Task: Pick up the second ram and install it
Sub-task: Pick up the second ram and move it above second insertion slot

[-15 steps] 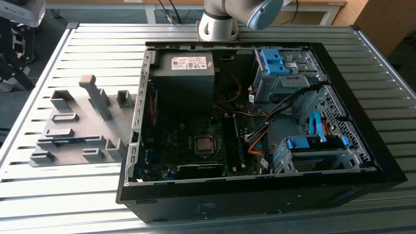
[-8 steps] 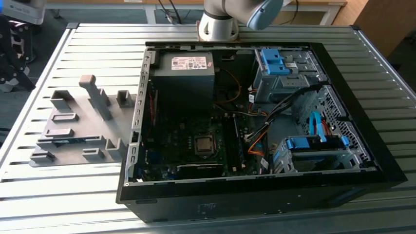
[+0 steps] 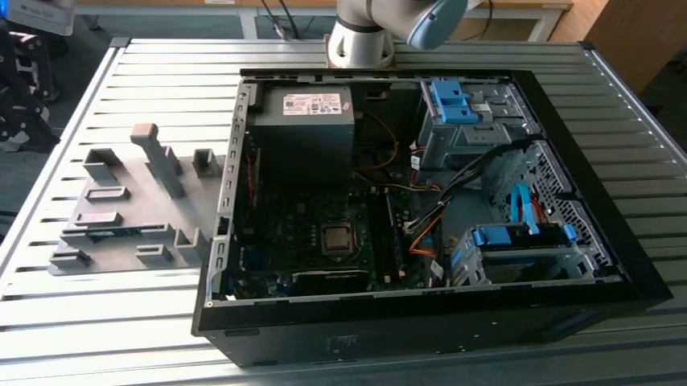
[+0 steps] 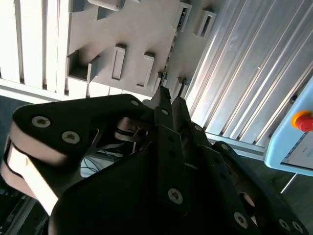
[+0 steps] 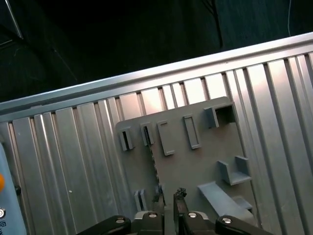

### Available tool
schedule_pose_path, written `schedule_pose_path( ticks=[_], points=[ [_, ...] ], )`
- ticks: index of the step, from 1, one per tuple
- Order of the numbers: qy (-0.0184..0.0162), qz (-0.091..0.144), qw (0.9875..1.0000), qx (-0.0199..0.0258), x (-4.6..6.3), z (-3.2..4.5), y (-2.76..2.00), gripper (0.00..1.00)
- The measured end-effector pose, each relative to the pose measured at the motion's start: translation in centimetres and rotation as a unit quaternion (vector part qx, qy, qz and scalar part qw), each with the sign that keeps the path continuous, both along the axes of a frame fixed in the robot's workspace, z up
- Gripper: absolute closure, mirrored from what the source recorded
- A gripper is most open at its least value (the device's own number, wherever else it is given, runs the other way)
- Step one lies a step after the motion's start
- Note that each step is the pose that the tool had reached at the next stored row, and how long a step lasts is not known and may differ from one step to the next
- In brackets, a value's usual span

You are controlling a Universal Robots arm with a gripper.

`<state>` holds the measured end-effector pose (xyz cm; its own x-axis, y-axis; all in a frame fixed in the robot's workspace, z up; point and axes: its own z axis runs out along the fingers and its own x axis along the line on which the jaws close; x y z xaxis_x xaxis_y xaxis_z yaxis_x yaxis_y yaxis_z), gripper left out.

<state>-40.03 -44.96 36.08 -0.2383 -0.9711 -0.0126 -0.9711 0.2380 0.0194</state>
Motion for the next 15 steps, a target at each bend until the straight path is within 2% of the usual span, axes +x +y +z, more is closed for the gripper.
schedule_pose_path(
  ticks=[2, 4, 5, 8, 15],
  points=[
    [0.0000, 0.007, 1.0000, 0.0000, -0.04, -0.06, 0.07, 0.71],
    [0.0001, 0.024, 0.9997, -0.0001, -0.04, -0.14, 0.07, 0.71],
    [0.0001, 0.033, 0.9994, -0.0001, -0.04, -0.20, 0.07, 0.64],
    [0.0001, 0.060, 0.9982, 0.0000, -0.05, -0.35, 0.08, 0.64],
    [0.0000, 0.073, 0.9973, 0.0003, -0.48, -0.81, 0.38, 0.64]
  ],
)
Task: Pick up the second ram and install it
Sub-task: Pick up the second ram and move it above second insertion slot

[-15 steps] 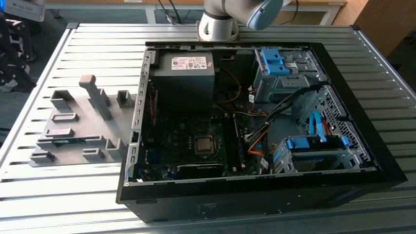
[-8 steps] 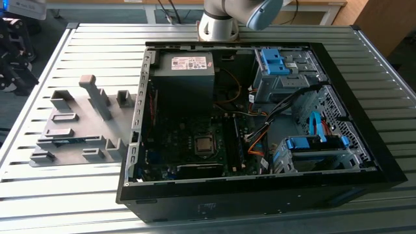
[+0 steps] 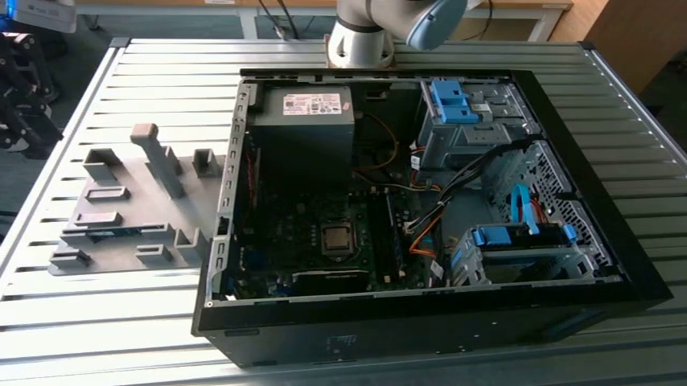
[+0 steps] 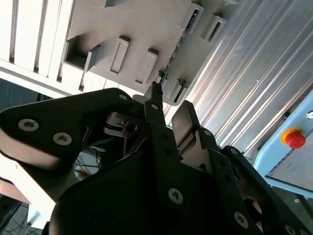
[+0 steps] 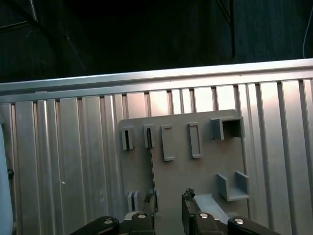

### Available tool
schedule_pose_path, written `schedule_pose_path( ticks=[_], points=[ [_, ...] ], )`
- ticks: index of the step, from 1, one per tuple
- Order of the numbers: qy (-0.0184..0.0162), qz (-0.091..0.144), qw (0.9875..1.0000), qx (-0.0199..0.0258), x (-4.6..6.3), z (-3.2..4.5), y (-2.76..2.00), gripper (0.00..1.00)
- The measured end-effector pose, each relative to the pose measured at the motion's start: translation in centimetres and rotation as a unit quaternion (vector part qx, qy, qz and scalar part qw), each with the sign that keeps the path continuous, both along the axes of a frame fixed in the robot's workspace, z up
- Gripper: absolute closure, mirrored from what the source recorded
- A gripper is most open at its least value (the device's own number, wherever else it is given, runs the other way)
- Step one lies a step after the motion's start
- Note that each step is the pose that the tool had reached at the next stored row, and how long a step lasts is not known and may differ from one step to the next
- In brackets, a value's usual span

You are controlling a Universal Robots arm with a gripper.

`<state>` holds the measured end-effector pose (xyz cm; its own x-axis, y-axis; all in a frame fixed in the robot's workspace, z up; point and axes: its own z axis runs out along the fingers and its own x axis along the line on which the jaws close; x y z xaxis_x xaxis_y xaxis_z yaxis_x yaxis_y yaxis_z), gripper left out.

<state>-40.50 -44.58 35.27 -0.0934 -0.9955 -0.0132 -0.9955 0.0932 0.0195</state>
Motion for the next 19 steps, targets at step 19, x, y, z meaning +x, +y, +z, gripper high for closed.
schedule_pose_path(
  ticks=[19],
  points=[
    [0.0002, 0.060, 0.9982, -0.0009, -0.2, -2.26, 0.04, 0.64]
  ],
)
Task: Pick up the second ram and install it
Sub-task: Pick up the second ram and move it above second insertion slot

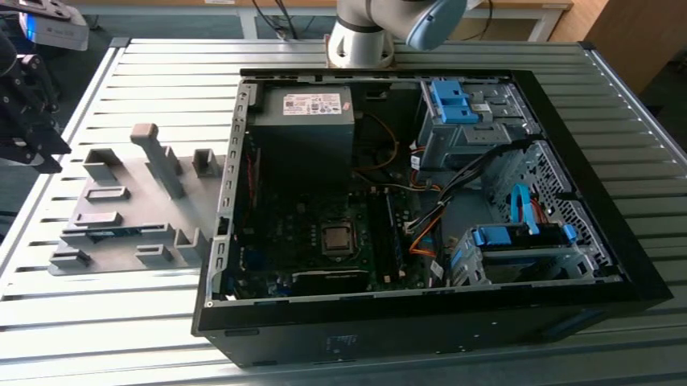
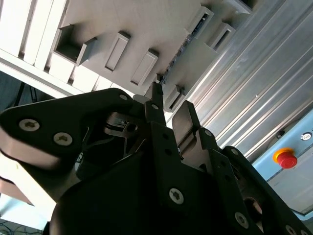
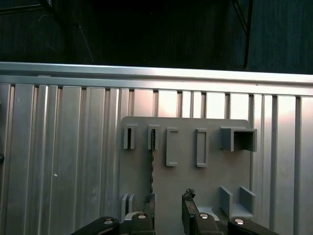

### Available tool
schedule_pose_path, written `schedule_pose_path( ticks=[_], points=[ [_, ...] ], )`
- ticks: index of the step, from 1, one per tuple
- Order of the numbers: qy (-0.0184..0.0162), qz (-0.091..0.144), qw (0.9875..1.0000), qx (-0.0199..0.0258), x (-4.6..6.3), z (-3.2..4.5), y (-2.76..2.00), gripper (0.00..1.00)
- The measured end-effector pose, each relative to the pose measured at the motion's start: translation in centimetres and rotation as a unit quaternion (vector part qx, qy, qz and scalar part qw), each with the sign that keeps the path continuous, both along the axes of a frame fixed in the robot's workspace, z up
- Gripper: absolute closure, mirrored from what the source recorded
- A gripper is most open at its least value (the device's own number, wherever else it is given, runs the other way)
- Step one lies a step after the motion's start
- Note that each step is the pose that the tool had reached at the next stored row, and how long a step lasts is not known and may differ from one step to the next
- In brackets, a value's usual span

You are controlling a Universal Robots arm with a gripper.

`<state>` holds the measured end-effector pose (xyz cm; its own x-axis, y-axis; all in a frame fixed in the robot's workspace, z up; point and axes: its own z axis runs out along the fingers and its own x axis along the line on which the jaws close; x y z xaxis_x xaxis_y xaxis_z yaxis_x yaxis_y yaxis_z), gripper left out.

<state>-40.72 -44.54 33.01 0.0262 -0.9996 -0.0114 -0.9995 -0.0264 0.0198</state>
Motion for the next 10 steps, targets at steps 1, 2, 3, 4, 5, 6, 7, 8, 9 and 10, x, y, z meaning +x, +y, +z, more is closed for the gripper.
schedule_pose_path(
  ticks=[1, 2, 3, 4, 5, 6, 7, 8, 9, 10],
  points=[
    [0.0000, 0.000, 1.0000, 0.0000, 0.00, 0.00, 0.00, 0.64],
    [0.0000, 0.000, 1.0000, 0.0000, 0.00, 0.00, 0.00, 0.64],
    [0.0000, 0.000, 1.0000, 0.0000, 0.00, -0.01, 0.00, 0.64],
    [-0.0004, 0.000, 1.0000, 0.0000, 0.00, -0.01, 0.00, 0.64],
    [-0.0007, 0.000, 1.0000, 0.0001, 0.00, -0.03, 0.00, 0.64],
    [-0.0011, 0.000, 1.0000, 0.0002, -0.01, -0.04, -0.02, 0.64],
    [-0.0017, 0.000, 1.0000, 0.0002, -0.01, -0.08, -0.03, 0.64],
    [-0.0021, 0.000, 1.0000, 0.0002, 0.00, -0.15, -0.03, 0.64],
    [-0.0020, 0.000, 1.0000, 0.0001, 0.00, -0.22, -0.03, 0.64],
    [-0.0020, 0.001, 1.0000, 0.0001, 0.00, -0.34, -0.04, 0.64]
  ],
)
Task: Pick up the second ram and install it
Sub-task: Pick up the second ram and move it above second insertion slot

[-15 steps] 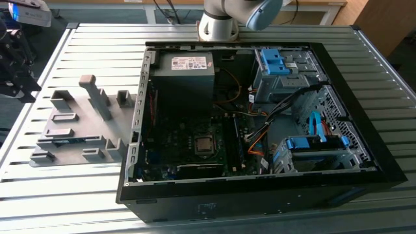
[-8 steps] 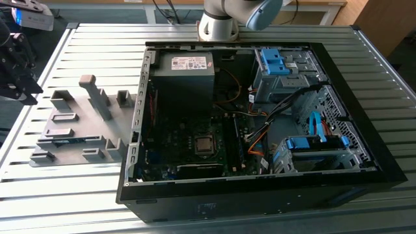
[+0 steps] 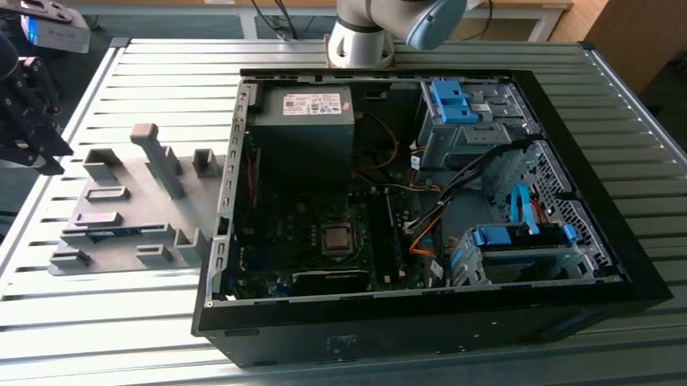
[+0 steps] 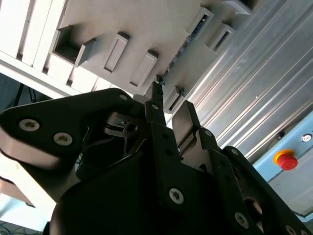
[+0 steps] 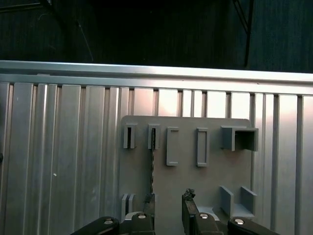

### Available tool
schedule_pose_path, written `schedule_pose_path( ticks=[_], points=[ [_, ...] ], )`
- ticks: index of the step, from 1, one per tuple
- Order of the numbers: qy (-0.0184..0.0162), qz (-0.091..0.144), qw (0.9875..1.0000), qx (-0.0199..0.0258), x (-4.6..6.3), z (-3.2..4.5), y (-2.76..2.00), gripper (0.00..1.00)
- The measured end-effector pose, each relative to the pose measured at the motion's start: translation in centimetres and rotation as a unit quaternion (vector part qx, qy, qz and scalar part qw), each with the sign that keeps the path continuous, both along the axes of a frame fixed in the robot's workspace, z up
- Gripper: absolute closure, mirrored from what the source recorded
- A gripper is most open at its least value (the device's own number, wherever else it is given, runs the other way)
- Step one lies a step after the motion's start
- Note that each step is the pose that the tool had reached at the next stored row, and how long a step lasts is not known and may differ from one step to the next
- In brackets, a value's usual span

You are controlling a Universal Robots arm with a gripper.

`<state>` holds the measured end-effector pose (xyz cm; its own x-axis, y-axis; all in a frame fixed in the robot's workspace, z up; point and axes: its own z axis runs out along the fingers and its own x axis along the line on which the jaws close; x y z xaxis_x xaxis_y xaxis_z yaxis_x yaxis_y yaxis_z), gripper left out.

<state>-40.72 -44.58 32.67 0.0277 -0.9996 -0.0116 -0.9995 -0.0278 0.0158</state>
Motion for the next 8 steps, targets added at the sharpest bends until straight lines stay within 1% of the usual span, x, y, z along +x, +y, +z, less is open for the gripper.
schedule_pose_path(
  ticks=[3, 4, 8],
  points=[
    [0.0000, 0.000, 1.0000, 0.0003, 0.0, -0.48, -0.02, 0.63],
    [0.0000, 0.000, 1.0000, 0.0003, -0.1, -0.64, -0.02, 0.57],
    [-0.0003, -0.001, 1.0000, 0.0003, -0.2, -1.37, -0.01, 0.57]
  ],
)
